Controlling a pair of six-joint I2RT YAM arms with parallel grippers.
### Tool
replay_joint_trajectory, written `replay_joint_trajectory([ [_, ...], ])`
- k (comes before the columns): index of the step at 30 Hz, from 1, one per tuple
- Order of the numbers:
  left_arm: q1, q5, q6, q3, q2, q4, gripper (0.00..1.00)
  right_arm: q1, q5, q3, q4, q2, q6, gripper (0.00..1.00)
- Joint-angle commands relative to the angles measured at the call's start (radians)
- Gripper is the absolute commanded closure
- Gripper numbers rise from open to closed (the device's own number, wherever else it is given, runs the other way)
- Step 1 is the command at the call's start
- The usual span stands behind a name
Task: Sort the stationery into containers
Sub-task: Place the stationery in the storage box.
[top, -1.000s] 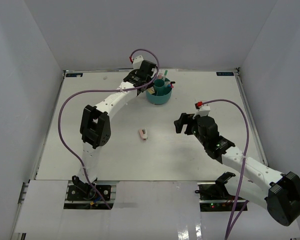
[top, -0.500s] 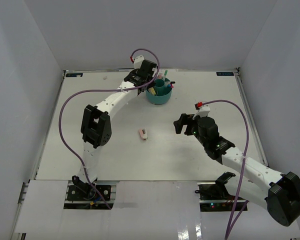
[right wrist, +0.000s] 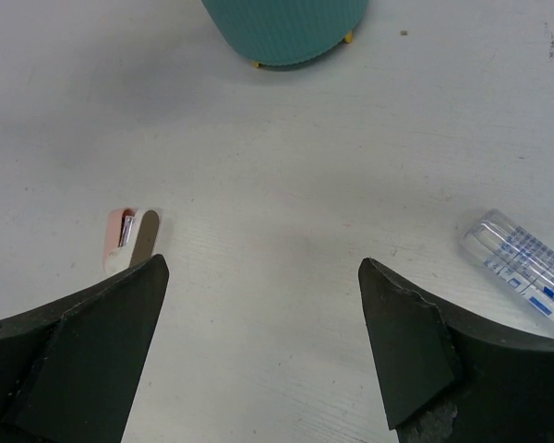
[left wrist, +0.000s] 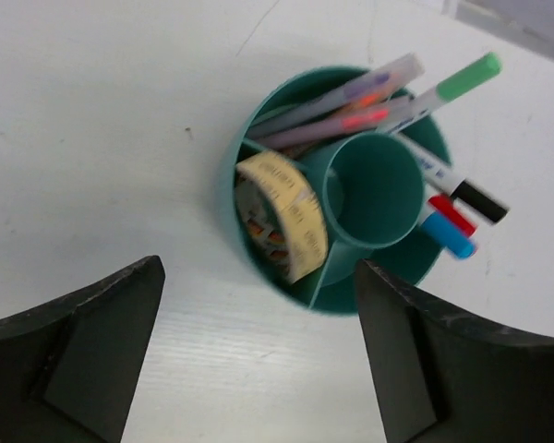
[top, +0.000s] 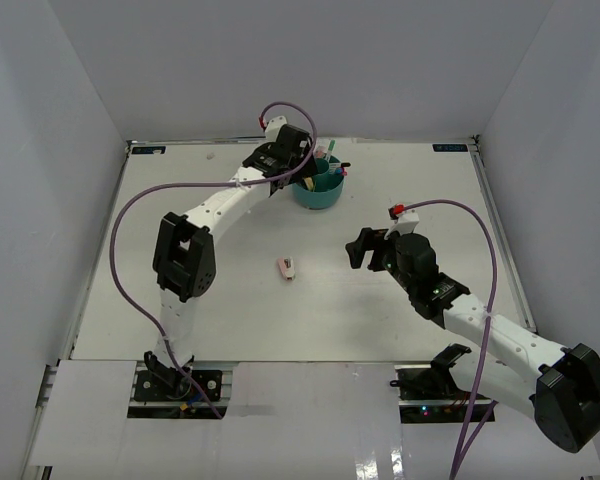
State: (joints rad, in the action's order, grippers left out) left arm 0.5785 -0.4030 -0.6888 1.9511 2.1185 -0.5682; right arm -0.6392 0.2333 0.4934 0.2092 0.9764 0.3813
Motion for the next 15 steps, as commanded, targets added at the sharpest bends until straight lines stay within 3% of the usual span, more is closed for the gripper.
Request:
replay_joint_trajectory([
  [1,0.004,0.032,0.061,-0.108,-0.193,-0.007,0.02,-0.001,-0.005,0.008,0.045,0.002,-0.01,0.1],
  [10,0.004,0.234,0.046,-0.584,-0.506,-0.004,0.02,-0.001,-0.003,0.027,0.026,0.03,-0.01,0.1],
  [15,0.02,0.326,-0.024,-0.748,-0.62,-0.012,0.02,0.001,0.006,0.04,0.004,0.051,-0.007,0.1],
])
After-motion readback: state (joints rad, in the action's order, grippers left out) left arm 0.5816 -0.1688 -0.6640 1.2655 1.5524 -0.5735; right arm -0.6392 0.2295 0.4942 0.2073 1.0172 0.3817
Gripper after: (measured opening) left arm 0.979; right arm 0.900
